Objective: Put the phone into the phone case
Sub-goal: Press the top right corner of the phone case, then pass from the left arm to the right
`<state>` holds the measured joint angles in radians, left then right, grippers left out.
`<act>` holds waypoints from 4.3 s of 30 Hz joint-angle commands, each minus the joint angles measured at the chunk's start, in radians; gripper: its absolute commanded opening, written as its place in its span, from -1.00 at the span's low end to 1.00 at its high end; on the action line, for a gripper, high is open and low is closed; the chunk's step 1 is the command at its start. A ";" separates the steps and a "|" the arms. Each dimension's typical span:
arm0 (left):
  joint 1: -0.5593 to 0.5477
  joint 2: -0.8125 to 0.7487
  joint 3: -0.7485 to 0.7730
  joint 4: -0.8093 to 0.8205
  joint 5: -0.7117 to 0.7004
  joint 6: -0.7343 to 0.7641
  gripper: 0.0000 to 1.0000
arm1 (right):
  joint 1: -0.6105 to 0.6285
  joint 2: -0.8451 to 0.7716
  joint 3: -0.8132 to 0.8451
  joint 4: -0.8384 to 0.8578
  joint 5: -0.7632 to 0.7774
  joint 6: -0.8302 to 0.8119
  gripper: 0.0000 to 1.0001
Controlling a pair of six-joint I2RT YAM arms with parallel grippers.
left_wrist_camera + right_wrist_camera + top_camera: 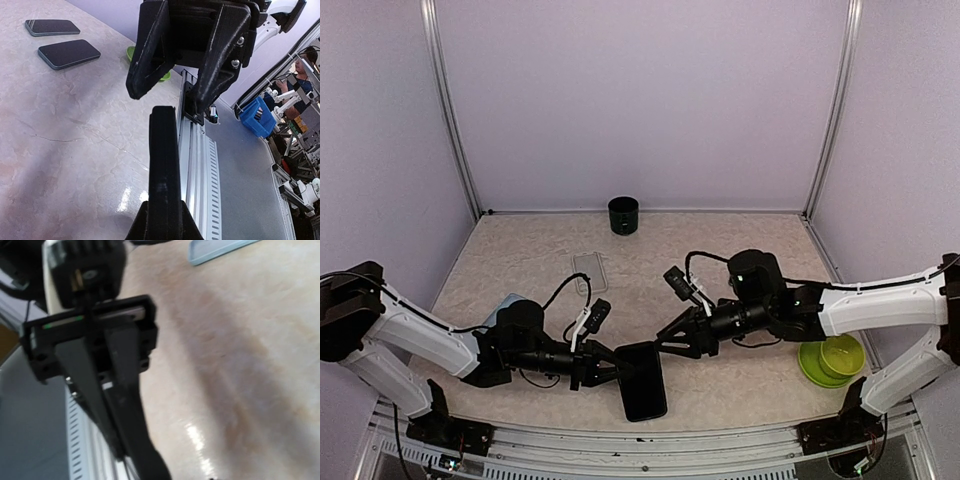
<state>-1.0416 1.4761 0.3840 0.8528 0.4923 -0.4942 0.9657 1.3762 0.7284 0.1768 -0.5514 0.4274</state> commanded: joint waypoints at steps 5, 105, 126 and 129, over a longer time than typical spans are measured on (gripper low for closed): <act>-0.009 0.000 0.021 0.097 0.029 -0.007 -1.00 | 0.004 0.056 0.022 0.041 -0.089 0.000 -0.24; 0.033 -0.109 0.133 -0.175 -0.434 -0.237 -1.00 | 0.260 0.262 0.267 -0.149 0.778 0.034 0.94; 0.033 -0.124 0.124 -0.191 -0.475 -0.259 -1.00 | 0.300 0.325 0.352 -0.224 0.878 0.024 0.83; 0.034 -0.125 0.124 -0.188 -0.476 -0.260 -1.00 | 0.310 0.349 0.374 -0.242 0.899 0.023 0.82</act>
<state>-1.0107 1.3811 0.5037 0.5900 0.0345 -0.7399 1.2507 1.6943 1.0576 -0.0307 0.2951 0.4564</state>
